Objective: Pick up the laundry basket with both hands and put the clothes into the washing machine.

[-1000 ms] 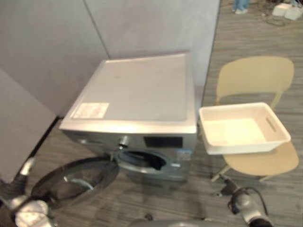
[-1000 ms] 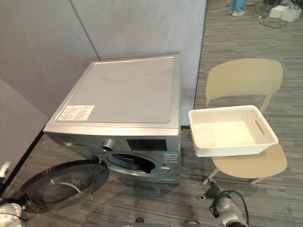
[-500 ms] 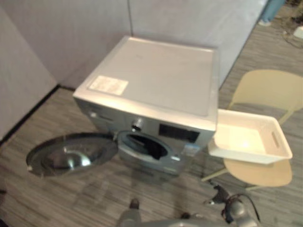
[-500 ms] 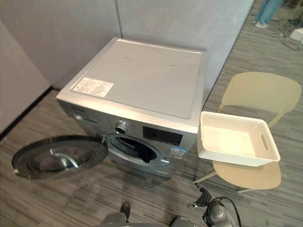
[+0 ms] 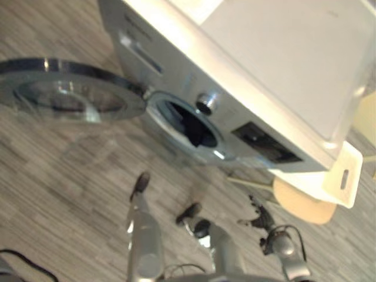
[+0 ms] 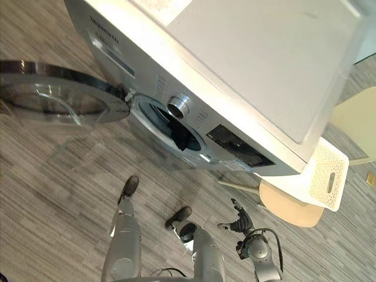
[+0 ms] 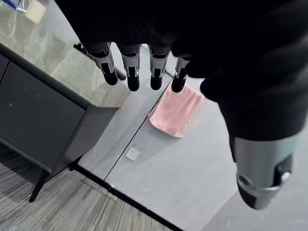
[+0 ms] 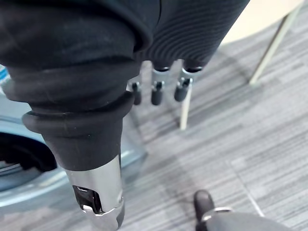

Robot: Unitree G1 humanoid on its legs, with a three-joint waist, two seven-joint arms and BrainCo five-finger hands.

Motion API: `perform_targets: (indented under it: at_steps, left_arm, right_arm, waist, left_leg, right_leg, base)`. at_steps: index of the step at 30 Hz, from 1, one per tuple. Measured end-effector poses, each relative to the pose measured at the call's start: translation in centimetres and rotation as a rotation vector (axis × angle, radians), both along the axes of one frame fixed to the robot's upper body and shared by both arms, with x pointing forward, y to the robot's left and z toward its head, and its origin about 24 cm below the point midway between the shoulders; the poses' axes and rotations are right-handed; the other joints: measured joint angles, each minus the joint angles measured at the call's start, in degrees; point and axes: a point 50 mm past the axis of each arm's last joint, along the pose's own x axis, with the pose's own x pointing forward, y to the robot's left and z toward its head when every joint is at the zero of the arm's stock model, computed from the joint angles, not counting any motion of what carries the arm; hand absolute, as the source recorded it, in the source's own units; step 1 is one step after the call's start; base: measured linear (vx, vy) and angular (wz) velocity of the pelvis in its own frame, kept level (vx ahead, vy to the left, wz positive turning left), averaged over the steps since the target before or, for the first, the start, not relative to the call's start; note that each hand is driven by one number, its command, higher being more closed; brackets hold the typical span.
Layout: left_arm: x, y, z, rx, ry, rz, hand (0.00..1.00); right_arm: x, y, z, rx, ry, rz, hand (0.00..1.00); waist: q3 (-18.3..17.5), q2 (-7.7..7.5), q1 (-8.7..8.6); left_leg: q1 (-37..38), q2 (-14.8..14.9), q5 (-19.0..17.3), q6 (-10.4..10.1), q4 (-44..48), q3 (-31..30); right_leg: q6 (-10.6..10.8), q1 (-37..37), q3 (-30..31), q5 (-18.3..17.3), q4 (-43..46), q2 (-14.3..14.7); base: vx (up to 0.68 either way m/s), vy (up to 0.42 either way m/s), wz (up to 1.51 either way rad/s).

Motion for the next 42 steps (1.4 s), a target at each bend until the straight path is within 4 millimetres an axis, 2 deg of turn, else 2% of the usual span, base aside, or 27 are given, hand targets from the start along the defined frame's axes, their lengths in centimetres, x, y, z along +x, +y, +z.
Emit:
perform_targets:
  at_steps: [4,7,10,14,18,22,27,30,32,35,38,42]
  left_arm:
    - [0.5,-0.2,-0.3,-0.004,0.019,-0.043,0.00]
    - [1.5,-0.7,-1.3,-0.028,0.036,-0.088,0.00]
    - [2.0,-1.4,-1.6,-0.013,0.035,-0.132,0.00]
    - [2.7,-1.9,-2.2,-0.038,0.032,-0.193,0.00]
    - [3.5,-4.2,-0.5,0.040,-0.038,-0.283,0.00]
    - [3.9,-6.6,0.9,0.119,-0.151,-0.318,0.00]
    - [3.4,-7.8,2.3,0.191,-0.244,-0.310,0.00]
    - [3.7,-8.9,4.0,0.232,-0.280,-0.365,0.00]
    - [3.6,-8.7,4.6,0.228,-0.262,-0.396,0.00]
    - [4.4,-8.5,5.1,0.173,-0.241,-0.453,0.00]
    - [5.0,-8.3,5.3,0.143,-0.197,-0.471,0.00]
    - [5.3,-8.7,6.0,0.178,-0.135,-0.458,0.00]
  right_arm:
    - [1.2,0.5,2.1,0.034,-0.124,-0.027,0.00]
    - [1.8,0.8,3.5,0.064,-0.209,-0.046,0.00]
    - [2.0,1.2,4.7,0.078,-0.280,-0.053,0.00]
    - [1.0,1.9,5.0,0.100,-0.288,-0.033,0.00]
    - [0.3,2.2,4.9,0.130,-0.284,-0.040,0.00]
    - [-0.8,2.5,4.7,0.143,-0.271,-0.035,0.00]
    - [-1.6,2.5,4.3,0.150,-0.251,-0.032,0.00]
    - [-1.5,2.6,4.6,0.161,-0.269,-0.013,0.00]
    - [-1.4,2.6,4.9,0.163,-0.280,-0.006,0.00]
    - [-1.4,2.3,4.9,0.151,-0.274,0.014,0.00]
    - [-1.4,1.7,5.1,0.141,-0.272,0.018,0.00]
    - [-1.6,1.7,5.0,0.154,-0.264,0.029,0.00]
  waist:
    - [2.06,-1.50,0.04]
    - [2.96,-1.68,0.70]
    - [2.97,-1.67,0.70]
    - [2.96,-1.67,0.75]
    - [2.97,-1.66,0.93]
    - [2.97,-1.59,0.94]
    - [2.91,-1.46,1.12]
    - [2.88,-1.40,2.23]
    - [2.87,-1.35,2.22]
    - [2.52,-0.40,2.17]
    - [1.73,1.45,1.48]
    - [0.50,2.12,1.50]
  left_leg:
    - [-3.13,0.04,0.12,-0.26,0.02,-2.28]
    - [-4.49,0.02,0.08,-0.32,0.09,-2.88]
    - [-6.77,0.14,0.02,-0.39,0.49,-2.95]
    - [-8.13,0.72,0.01,-0.41,0.89,-2.56]
    - [-10.83,1.84,-0.25,-0.74,2.66,-1.19]
    - [-12.23,2.53,-1.11,-1.69,4.15,-0.26]
    - [-13.87,3.00,-1.11,-1.68,6.27,2.33]
    - [-15.39,3.56,-1.11,-1.66,8.25,3.68]
    - [-15.83,3.91,-1.12,-1.64,8.71,3.86]
    - [-17.05,4.46,-1.16,-1.56,10.10,4.01]
    - [-17.97,5.42,-1.74,-1.43,10.31,4.11]
    - [-19.78,6.24,-2.30,-1.25,10.53,4.26]
  right_leg:
    - [-0.13,-1.01,-2.49,-0.72,-0.41,0.02]
    - [-0.12,-1.18,-3.62,-0.84,-0.81,0.23]
    - [-0.09,-2.21,-4.73,-0.78,-1.60,0.66]
    - [-0.05,-2.44,-5.62,-0.69,-2.67,1.36]
    - [-0.38,-2.47,-6.73,0.58,-6.26,4.09]
    - [-0.48,-2.60,-6.74,0.88,-7.73,5.54]
    - [-0.60,-2.66,-6.48,0.95,-9.35,7.09]
    - [-1.38,-2.63,-6.32,1.47,-11.21,8.48]
    - [-1.75,-2.63,-6.30,1.75,-12.02,9.20]
    - [-2.25,-2.67,-6.27,2.44,-13.27,10.39]
    - [-2.47,-3.00,-6.24,3.16,-14.47,11.80]
    - [-2.48,-4.58,-6.34,3.17,-14.41,12.61]
  base:
    - [0.06,-0.054,0.32]
    - [0.04,-0.044,0.21]
    - [0.02,-0.025,0.10]
    - [0.02,-0.044,0.07]
    - [-0.02,-0.047,0.03]
    - [-0.03,-0.023,-0.07]
    - [-0.01,-0.003,-0.02]
    - [-0.04,0.001,-0.03]
    - [-0.04,0.007,-0.05]
    - [-0.06,0.040,-0.04]
    - [-0.09,0.088,-0.09]
    - [-0.07,0.121,-0.07]
